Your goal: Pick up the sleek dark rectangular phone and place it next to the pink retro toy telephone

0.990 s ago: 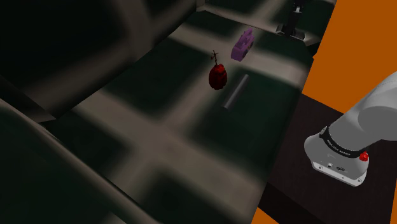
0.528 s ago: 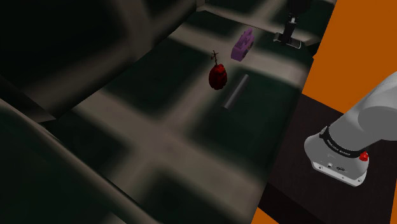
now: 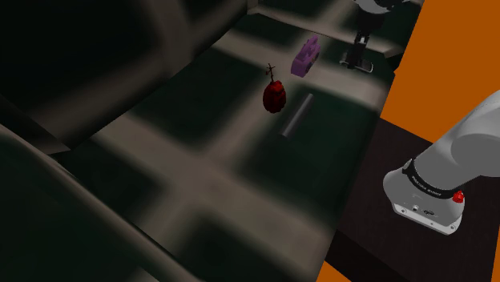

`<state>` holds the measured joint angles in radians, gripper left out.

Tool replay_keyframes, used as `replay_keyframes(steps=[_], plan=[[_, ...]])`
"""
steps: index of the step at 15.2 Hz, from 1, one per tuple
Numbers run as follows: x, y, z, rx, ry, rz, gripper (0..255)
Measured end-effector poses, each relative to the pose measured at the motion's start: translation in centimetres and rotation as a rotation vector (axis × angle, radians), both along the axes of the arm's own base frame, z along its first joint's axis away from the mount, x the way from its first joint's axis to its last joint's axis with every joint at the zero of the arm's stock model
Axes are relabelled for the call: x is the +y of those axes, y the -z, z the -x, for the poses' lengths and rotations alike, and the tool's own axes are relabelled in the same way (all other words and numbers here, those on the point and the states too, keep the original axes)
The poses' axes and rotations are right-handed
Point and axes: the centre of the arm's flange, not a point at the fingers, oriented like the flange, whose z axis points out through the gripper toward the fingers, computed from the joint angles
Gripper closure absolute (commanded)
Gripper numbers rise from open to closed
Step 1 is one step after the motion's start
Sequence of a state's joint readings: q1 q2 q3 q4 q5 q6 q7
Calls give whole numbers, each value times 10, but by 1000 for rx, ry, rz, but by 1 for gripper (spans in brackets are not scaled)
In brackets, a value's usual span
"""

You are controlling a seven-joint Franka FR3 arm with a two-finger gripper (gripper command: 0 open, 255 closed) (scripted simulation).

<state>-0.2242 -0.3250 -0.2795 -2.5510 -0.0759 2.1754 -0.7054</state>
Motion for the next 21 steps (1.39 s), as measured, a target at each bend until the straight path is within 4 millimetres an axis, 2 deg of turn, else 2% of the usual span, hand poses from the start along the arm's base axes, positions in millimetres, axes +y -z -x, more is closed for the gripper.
replay_keyframes(steps=[5,11,12,18,21], plan=[[1,27,1,0,0,0,255],[1,31,0,-1,0,0,255],[1,31,0,-1,0,0,0],[1,31,0,-1,0,0,0],[-1,3,-1,-2,0,1,0]])
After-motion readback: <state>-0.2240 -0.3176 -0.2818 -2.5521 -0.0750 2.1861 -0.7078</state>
